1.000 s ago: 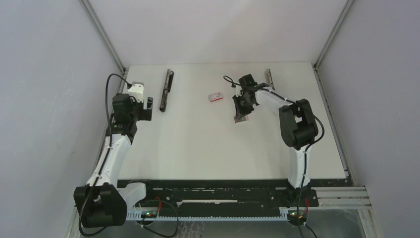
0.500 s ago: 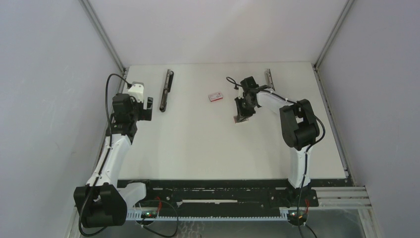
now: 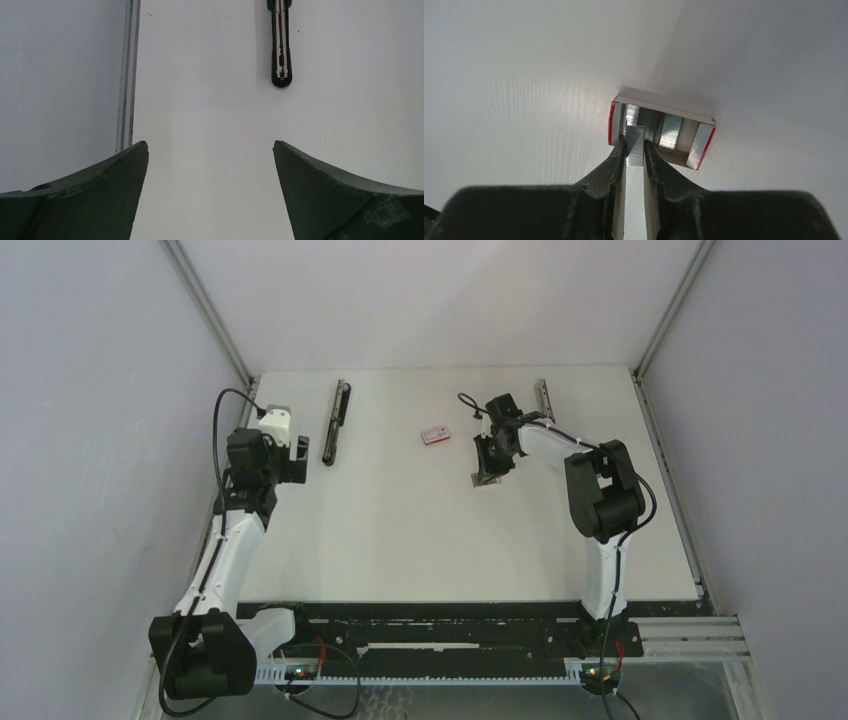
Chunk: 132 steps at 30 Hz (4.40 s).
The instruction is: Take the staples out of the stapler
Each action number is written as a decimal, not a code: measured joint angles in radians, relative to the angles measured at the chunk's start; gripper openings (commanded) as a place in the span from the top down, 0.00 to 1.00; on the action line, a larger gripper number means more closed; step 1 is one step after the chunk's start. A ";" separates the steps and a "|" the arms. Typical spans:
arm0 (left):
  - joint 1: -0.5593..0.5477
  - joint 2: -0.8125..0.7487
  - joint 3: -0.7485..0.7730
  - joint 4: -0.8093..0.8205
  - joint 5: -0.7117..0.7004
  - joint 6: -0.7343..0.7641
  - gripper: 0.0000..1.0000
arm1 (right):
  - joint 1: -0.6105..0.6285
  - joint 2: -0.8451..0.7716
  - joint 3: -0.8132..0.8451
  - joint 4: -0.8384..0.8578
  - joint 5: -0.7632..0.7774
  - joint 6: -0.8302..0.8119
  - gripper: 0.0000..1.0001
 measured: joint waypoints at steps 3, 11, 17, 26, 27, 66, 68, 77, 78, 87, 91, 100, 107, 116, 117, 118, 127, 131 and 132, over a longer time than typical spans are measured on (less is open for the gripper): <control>0.000 0.000 0.000 0.000 0.000 0.000 0.00 | 0.000 0.000 0.000 0.000 0.000 0.004 0.88; 0.000 0.000 0.000 0.000 0.000 0.000 0.00 | -0.007 0.000 0.000 0.002 -0.003 0.019 0.89; 0.000 0.000 0.000 0.000 0.000 0.000 0.00 | -0.018 0.000 0.000 0.009 -0.020 0.035 0.88; 0.000 0.000 0.000 0.000 0.000 0.000 0.00 | -0.021 0.000 0.000 0.027 -0.030 0.064 0.88; 0.000 0.000 0.000 0.000 0.000 0.000 0.00 | -0.021 0.000 0.000 0.027 -0.031 0.066 0.88; 0.000 0.000 0.000 0.000 0.000 0.000 0.00 | -0.021 0.003 0.000 0.028 -0.018 0.068 0.88; 0.000 0.000 0.000 0.000 0.000 0.000 0.00 | -0.020 0.003 0.000 0.028 -0.018 0.068 0.88; 0.000 0.002 0.000 0.000 0.000 0.000 0.00 | -0.018 0.006 0.000 0.028 -0.018 0.068 0.88; 0.000 0.003 0.000 0.000 0.000 0.000 0.00 | -0.017 0.006 0.000 0.028 -0.018 0.068 0.88; 0.000 0.006 0.000 0.002 0.000 0.000 0.00 | -0.005 0.012 0.000 0.028 -0.016 0.067 0.88; 0.000 0.006 0.000 0.004 0.000 0.000 0.00 | -0.005 0.016 0.000 0.027 -0.008 0.067 0.88; 0.000 0.006 0.000 0.007 0.000 0.000 0.00 | -0.005 0.016 0.000 0.027 0.010 0.067 0.85; 0.000 0.006 0.000 0.007 0.000 0.000 0.00 | 0.000 0.016 0.000 0.027 0.016 0.066 0.78; 0.000 0.006 0.000 0.007 0.000 0.000 0.00 | 0.019 0.016 0.004 0.024 0.020 0.063 0.75; 0.000 0.006 0.000 0.007 0.000 0.000 0.00 | 0.020 0.016 0.005 0.024 0.020 0.062 0.75; 0.000 0.006 0.000 0.007 0.000 0.000 0.00 | 0.020 0.016 0.009 0.021 0.021 0.062 0.75; 0.000 0.006 0.000 0.007 0.000 0.000 0.00 | -0.001 -0.031 0.035 0.005 0.027 0.039 0.66; 0.000 0.006 0.000 0.006 0.000 0.000 0.00 | -0.026 -0.089 0.040 -0.010 0.038 0.014 0.51; 0.000 0.006 0.000 0.006 0.000 0.000 0.00 | -0.033 -0.102 0.042 -0.013 0.041 0.006 0.48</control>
